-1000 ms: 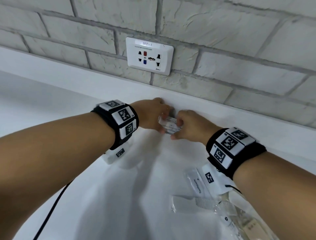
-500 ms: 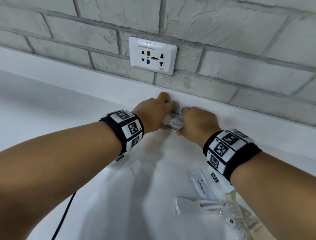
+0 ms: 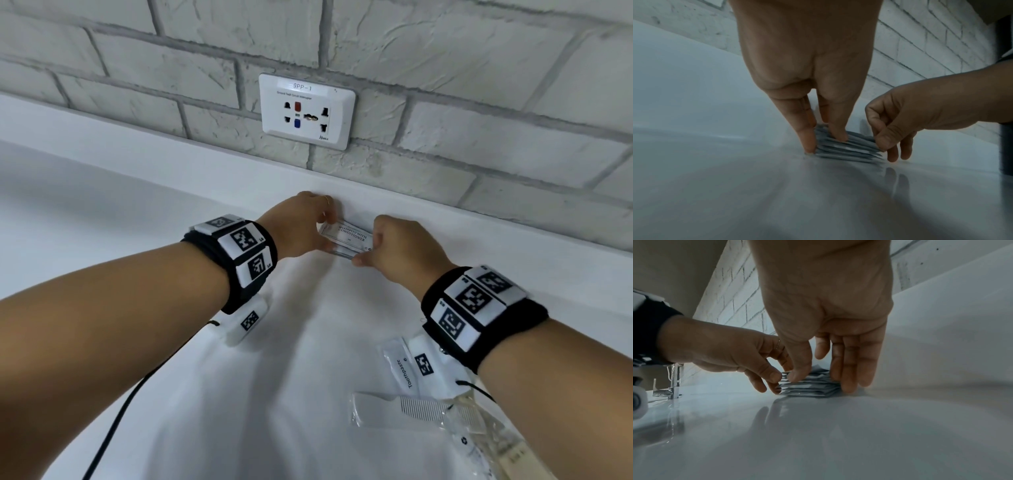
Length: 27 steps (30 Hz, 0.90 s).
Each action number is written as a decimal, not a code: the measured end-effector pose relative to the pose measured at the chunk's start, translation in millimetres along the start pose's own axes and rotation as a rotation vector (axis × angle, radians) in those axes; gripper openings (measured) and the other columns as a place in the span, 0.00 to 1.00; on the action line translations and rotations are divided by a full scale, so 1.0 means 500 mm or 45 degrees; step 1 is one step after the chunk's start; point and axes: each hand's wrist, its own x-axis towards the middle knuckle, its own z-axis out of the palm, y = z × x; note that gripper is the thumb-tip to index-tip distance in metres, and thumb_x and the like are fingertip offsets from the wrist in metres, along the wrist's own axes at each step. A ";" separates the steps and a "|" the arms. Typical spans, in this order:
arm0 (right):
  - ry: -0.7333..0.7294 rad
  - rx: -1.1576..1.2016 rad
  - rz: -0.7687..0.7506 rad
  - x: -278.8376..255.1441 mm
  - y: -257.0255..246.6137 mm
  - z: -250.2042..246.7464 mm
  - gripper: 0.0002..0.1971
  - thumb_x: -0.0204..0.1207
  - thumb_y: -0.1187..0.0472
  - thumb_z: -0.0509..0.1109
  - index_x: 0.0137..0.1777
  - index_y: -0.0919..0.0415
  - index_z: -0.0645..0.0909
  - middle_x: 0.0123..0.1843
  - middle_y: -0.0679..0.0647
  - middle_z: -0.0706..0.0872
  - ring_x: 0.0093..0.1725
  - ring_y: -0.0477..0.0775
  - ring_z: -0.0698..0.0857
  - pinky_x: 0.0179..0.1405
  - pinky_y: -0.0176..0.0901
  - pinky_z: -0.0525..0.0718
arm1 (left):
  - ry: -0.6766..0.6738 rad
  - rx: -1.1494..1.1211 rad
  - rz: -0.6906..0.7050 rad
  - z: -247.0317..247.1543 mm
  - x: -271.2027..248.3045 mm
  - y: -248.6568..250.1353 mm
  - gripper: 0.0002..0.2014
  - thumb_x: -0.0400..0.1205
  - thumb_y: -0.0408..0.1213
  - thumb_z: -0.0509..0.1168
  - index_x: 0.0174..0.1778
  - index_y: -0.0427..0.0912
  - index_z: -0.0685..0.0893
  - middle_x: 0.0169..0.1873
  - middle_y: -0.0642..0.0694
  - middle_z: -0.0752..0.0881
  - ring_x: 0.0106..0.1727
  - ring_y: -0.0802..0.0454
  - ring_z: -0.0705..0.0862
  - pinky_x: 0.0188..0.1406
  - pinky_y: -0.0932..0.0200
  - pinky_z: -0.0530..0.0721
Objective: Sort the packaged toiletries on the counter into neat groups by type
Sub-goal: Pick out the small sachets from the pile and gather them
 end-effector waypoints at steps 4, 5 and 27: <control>-0.061 0.050 0.049 0.003 0.007 0.000 0.20 0.63 0.49 0.83 0.40 0.58 0.75 0.42 0.54 0.84 0.45 0.59 0.84 0.42 0.44 0.79 | -0.032 -0.043 -0.044 0.000 0.003 -0.005 0.13 0.72 0.44 0.75 0.48 0.46 0.84 0.52 0.50 0.81 0.31 0.62 0.76 0.31 0.67 0.73; -0.062 0.051 0.049 0.005 0.007 0.002 0.19 0.64 0.51 0.83 0.41 0.58 0.76 0.43 0.55 0.85 0.46 0.59 0.84 0.41 0.43 0.78 | -0.042 -0.062 -0.063 0.001 0.004 -0.006 0.12 0.73 0.44 0.75 0.48 0.46 0.84 0.51 0.50 0.82 0.31 0.62 0.76 0.30 0.66 0.73; -0.203 -0.106 0.141 -0.080 0.083 -0.097 0.21 0.76 0.47 0.72 0.62 0.60 0.80 0.61 0.58 0.84 0.58 0.59 0.82 0.54 0.44 0.75 | -0.054 0.227 -0.294 -0.066 -0.067 0.058 0.22 0.79 0.51 0.68 0.58 0.36 0.79 0.52 0.38 0.87 0.53 0.39 0.85 0.51 0.51 0.81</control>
